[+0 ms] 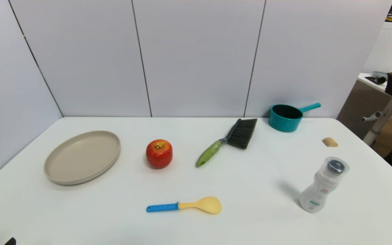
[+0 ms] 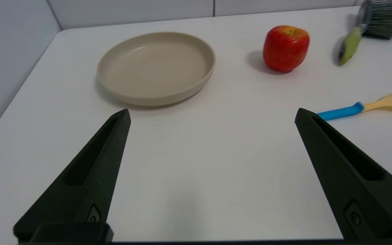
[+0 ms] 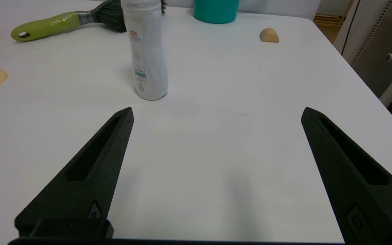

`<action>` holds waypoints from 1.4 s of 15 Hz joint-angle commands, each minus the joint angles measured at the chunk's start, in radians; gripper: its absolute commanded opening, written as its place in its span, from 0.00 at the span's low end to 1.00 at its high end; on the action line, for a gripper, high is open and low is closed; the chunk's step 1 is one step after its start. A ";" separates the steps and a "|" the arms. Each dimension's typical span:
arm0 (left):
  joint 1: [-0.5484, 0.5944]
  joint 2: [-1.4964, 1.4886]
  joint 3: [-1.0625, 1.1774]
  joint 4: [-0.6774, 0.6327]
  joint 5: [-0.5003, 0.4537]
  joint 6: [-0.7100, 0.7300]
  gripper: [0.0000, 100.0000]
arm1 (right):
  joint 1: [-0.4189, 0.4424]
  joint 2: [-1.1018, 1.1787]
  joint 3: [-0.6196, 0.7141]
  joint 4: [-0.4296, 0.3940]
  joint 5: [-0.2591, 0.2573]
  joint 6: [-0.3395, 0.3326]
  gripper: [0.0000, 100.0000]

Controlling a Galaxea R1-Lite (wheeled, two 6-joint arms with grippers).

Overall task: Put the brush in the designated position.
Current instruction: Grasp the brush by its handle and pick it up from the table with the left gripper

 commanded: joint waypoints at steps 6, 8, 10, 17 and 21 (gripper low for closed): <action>-0.484 1.285 -0.991 -0.036 -0.241 0.282 1.00 | 0.000 0.001 0.002 0.000 0.001 -0.001 1.00; -0.527 1.448 -1.110 -0.039 -0.213 0.270 1.00 | 0.000 0.001 0.002 0.000 0.001 -0.001 1.00; -0.560 1.607 -1.237 -0.039 -0.144 0.268 1.00 | 0.000 0.001 0.002 0.000 0.001 -0.001 1.00; -0.638 1.837 -1.315 -0.029 -0.075 0.101 1.00 | 0.000 0.001 0.002 0.000 0.001 -0.001 1.00; -0.644 1.880 -1.366 -0.018 0.103 0.089 1.00 | 0.000 0.001 0.002 0.000 0.001 -0.001 1.00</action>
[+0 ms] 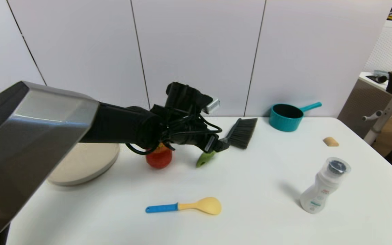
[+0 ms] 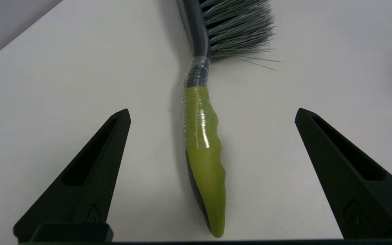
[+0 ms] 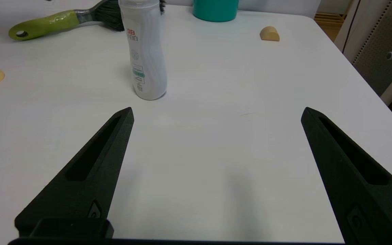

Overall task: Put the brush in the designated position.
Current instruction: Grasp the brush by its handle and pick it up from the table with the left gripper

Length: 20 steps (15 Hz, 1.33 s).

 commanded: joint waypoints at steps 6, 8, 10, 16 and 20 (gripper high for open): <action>-0.007 0.150 -0.112 0.003 0.098 0.005 1.00 | 0.000 0.001 0.002 0.000 0.001 -0.001 1.00; -0.009 0.202 -0.195 0.005 0.095 0.007 1.00 | 0.000 0.001 0.002 0.000 0.001 -0.001 1.00; -0.018 0.251 -0.279 0.008 0.094 0.005 1.00 | 0.000 0.001 0.002 0.000 0.001 -0.001 1.00; -0.032 0.344 -0.379 0.019 0.095 0.002 1.00 | 0.000 0.001 0.002 0.000 0.001 -0.001 1.00; -0.032 0.354 -0.378 0.049 0.094 0.000 0.00 | 0.000 0.001 0.002 0.000 0.001 -0.001 1.00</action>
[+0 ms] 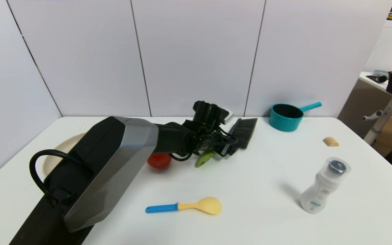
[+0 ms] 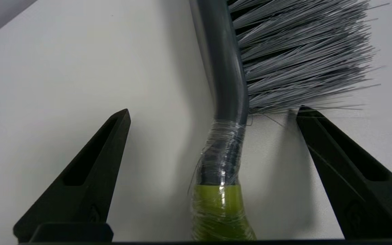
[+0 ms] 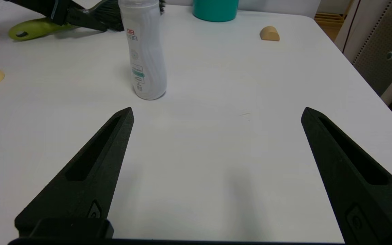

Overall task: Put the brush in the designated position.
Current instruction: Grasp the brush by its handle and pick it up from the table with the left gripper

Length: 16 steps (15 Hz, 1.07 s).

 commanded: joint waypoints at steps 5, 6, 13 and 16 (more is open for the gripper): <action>0.005 -0.010 0.002 0.103 0.003 -0.005 0.00 | 0.000 0.001 0.002 0.000 0.001 -0.001 1.00; 0.005 -0.016 0.002 0.117 0.004 -0.005 0.00 | 0.000 0.001 0.002 0.000 0.001 -0.001 1.00; 0.006 -0.027 0.001 0.118 0.009 -0.005 0.00 | 0.000 0.001 0.002 0.000 0.001 -0.001 1.00; 0.006 -0.047 -0.001 0.115 0.009 -0.006 0.00 | 0.000 0.001 0.002 0.000 0.001 -0.001 1.00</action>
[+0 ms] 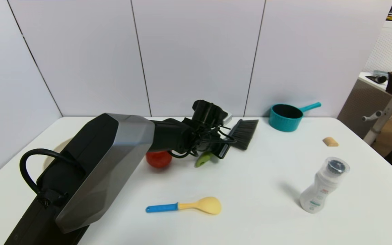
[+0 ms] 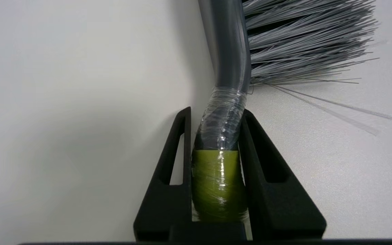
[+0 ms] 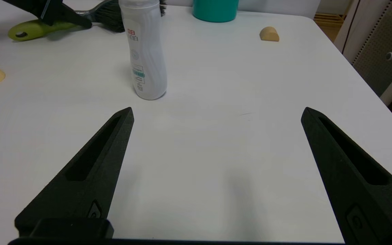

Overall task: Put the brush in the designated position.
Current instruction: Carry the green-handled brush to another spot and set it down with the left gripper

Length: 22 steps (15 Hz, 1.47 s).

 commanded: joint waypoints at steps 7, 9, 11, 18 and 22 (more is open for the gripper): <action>0.000 -0.100 -0.007 -0.049 -0.002 -0.007 0.00 | 0.000 0.001 0.002 0.000 0.001 -0.001 1.00; 0.002 -0.125 -0.007 -0.069 -0.003 -0.010 0.00 | 0.000 0.001 0.002 0.000 0.001 -0.001 1.00; 0.017 -0.160 -0.007 -0.091 -0.015 0.003 0.00 | 0.000 0.001 0.002 0.000 0.001 -0.001 1.00; 0.233 -0.366 -0.004 -0.131 -0.221 0.365 0.00 | 0.000 0.001 0.002 0.000 0.001 -0.001 1.00; 0.434 -0.420 -0.001 -0.068 -0.446 0.578 0.00 | 0.000 0.001 0.002 0.000 0.001 -0.001 1.00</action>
